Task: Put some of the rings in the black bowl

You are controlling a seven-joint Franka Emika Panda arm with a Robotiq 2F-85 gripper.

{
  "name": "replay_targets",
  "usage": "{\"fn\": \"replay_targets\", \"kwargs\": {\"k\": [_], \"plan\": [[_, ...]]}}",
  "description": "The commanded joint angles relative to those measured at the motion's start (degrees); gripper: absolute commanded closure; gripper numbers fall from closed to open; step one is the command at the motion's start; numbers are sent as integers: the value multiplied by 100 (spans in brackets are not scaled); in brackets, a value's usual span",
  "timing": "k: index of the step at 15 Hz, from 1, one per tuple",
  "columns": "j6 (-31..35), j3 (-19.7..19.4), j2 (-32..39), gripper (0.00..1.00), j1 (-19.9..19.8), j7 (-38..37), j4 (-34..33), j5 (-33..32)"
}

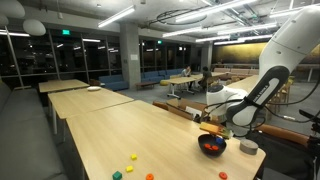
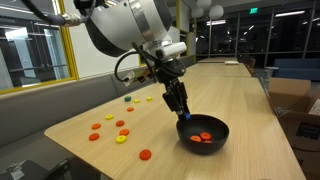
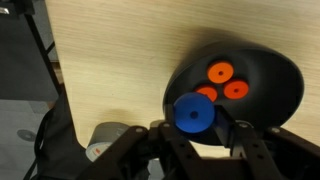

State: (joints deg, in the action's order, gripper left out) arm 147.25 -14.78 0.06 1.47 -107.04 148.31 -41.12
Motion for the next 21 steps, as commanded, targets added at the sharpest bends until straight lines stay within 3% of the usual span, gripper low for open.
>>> {"fn": "replay_targets", "kwargs": {"k": [1,6,14,15,17,20,21], "plan": [[364,59,-143,82,-664,724,156,70],[784,77,161,82,-1099,2089,-136,559],[1089,355,751,80,-1008,4368,-782,2429],[1059,368,824,32,-1007,4593,-864,2659],[1034,379,965,25,-1013,5017,-1015,3085],[840,460,1142,2,-981,5739,-1246,3675],[805,503,1161,0,-950,5976,-1291,3821]]}}
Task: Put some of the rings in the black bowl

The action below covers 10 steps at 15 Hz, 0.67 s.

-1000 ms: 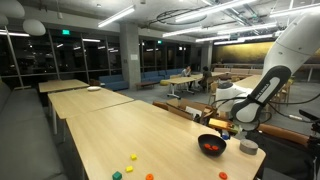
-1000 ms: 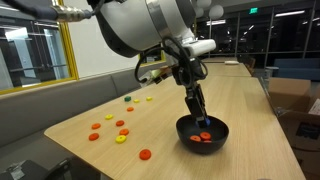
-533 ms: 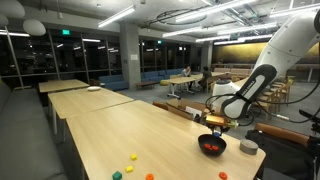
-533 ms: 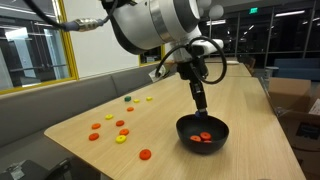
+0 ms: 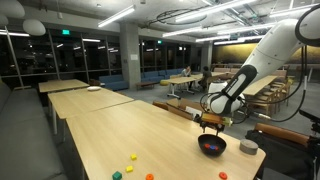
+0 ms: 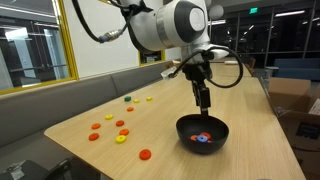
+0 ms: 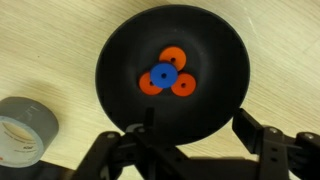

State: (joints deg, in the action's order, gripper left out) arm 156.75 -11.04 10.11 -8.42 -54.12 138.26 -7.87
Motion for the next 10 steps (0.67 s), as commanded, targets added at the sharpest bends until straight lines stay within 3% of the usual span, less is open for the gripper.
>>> {"fn": "replay_targets", "kwargs": {"k": [1,10], "plan": [[-215,177,159,0,110,853,-326,586],[-1447,1051,522,0,910,2399,-1149,1014]]}}
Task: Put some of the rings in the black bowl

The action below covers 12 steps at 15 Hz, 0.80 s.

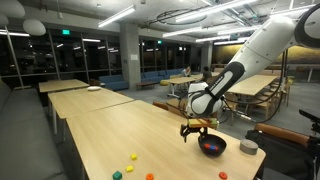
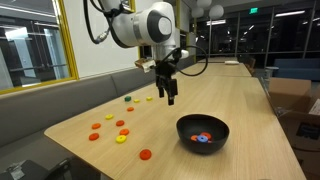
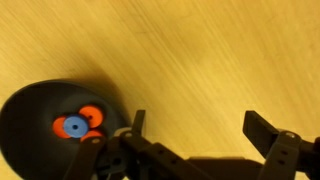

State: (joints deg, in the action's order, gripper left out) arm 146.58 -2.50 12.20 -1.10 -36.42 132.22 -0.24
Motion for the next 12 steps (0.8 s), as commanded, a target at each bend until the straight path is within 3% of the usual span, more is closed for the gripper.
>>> {"fn": "replay_targets", "kwargs": {"k": [1,6,12], "plan": [[-578,277,442,0,251,816,-722,275],[-1155,336,1283,0,647,1155,-1803,63],[-1263,336,2344,0,971,1331,-2933,75]]}}
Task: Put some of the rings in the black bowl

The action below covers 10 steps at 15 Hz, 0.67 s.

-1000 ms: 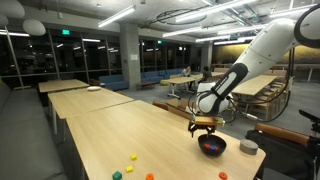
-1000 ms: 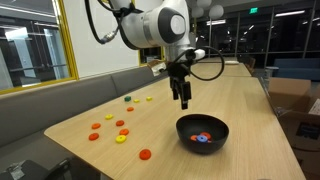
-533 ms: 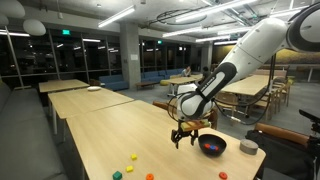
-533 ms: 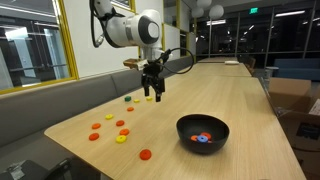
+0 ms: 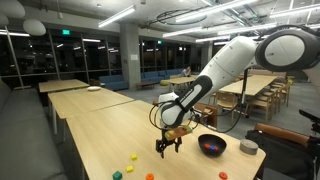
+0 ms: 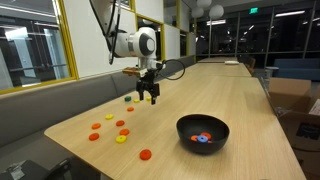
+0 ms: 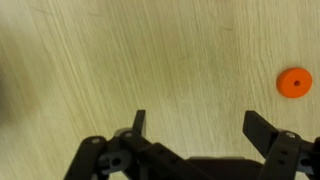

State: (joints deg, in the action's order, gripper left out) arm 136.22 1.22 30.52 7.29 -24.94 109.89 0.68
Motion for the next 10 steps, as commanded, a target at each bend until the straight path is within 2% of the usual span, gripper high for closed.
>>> {"fn": "replay_targets", "kwargs": {"k": [1,5,10], "plan": [[-206,-15,632,0,160,239,-827,14],[-68,-17,946,0,351,256,-1121,10],[180,-9,1011,0,606,175,-1155,-8]]}}
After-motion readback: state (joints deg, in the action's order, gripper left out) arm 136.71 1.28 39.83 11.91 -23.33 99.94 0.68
